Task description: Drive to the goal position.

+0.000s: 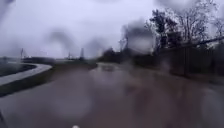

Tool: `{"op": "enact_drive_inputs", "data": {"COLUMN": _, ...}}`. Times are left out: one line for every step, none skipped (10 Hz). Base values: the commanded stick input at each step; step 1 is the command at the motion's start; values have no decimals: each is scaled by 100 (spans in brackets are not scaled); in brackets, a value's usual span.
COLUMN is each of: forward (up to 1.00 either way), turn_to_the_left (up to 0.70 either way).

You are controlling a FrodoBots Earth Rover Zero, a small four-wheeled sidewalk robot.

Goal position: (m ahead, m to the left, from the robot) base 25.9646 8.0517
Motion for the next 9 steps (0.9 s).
{"op": "enact_drive_inputs", "data": {"forward": 70, "turn_to_the_left": 0}}
{"op": "enact_drive_inputs", "data": {"forward": 70, "turn_to_the_left": 0}}
{"op": "enact_drive_inputs", "data": {"forward": 70, "turn_to_the_left": 0}}
{"op": "enact_drive_inputs", "data": {"forward": 70, "turn_to_the_left": 0}}
{"op": "enact_drive_inputs", "data": {"forward": 70, "turn_to_the_left": 0}}
{"op": "enact_drive_inputs", "data": {"forward": 70, "turn_to_the_left": 0}}
{"op": "enact_drive_inputs", "data": {"forward": 70, "turn_to_the_left": 0}}
{"op": "enact_drive_inputs", "data": {"forward": 70, "turn_to_the_left": 0}}
{"op": "enact_drive_inputs", "data": {"forward": 70, "turn_to_the_left": 0}}
